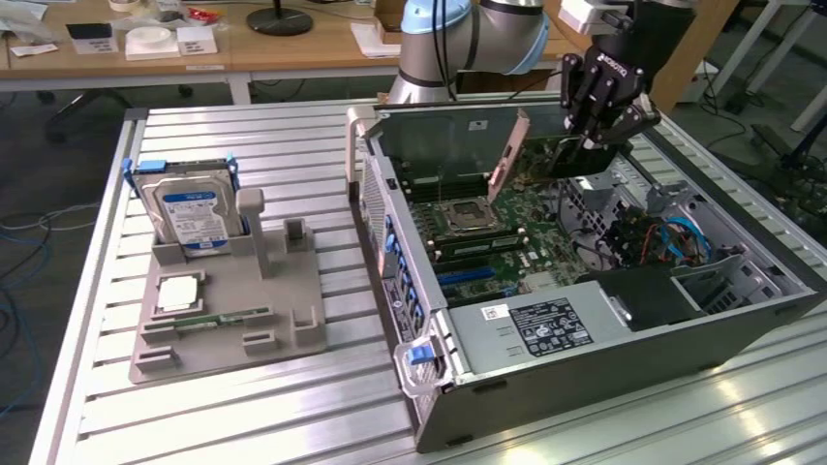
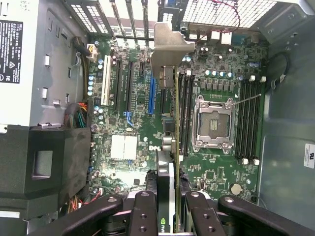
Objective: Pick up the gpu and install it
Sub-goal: 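Insert the gpu into the slot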
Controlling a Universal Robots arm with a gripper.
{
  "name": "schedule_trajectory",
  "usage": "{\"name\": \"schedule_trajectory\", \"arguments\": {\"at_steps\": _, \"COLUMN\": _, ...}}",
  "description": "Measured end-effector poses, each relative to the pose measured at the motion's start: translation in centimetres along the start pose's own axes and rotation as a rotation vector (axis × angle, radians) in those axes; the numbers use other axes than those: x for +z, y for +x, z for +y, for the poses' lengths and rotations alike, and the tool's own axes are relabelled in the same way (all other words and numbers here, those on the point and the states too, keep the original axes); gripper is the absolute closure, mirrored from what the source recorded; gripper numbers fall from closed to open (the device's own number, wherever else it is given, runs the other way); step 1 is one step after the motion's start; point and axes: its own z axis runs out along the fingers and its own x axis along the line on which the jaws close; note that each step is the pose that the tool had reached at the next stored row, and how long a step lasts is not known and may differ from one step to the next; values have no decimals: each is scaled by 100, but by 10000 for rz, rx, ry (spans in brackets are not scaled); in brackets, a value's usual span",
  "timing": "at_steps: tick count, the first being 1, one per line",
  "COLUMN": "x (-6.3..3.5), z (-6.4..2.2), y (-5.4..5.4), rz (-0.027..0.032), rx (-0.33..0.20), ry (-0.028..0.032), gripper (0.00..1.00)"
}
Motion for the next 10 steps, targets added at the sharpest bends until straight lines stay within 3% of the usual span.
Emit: {"name": "schedule_trajectory", "arguments": {"at_steps": 10, "x": 20, "z": 6, "y": 0, "rz": 0, "rx": 0, "ry": 2, "gripper": 73}}
